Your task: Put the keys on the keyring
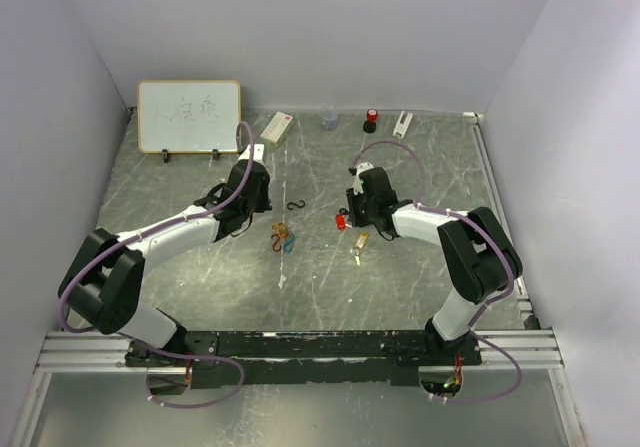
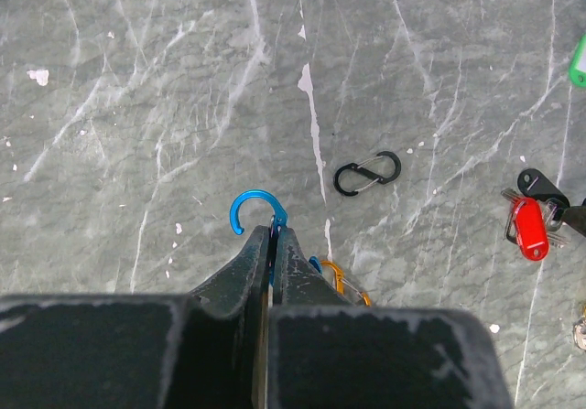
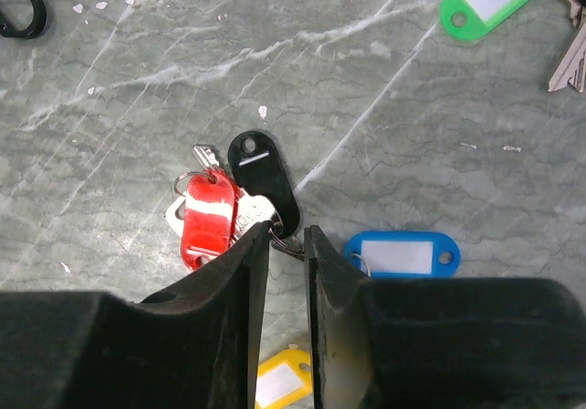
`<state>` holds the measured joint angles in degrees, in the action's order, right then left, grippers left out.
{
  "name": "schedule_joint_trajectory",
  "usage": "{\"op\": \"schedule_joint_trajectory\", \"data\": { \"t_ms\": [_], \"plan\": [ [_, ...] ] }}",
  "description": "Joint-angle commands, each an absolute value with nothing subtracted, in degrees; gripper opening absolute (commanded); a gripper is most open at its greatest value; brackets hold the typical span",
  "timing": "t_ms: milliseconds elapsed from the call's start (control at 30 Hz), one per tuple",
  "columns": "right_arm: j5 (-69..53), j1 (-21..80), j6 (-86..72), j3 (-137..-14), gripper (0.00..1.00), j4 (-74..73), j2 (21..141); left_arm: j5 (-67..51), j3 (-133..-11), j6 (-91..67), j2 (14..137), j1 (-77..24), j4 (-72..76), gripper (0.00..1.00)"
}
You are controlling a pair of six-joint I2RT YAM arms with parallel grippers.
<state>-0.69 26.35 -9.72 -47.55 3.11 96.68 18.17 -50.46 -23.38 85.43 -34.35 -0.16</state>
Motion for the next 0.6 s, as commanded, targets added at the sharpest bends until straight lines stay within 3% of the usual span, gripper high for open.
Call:
{"op": "schedule_joint_trajectory", "data": {
  "t_ms": [0,567],
  "plan": [
    [-0.5,26.7,-9.2,-48.5,0.21,3.1,96.8,18.2,-50.7,-23.3,85.5,-34.8,0.0,0.07],
    [1.3,27.5,-9.2,-48.8,0.0,2.0,94.3,17.6,-50.9,-23.2,85.8,-34.9,0.1,0.07]
  ]
}}
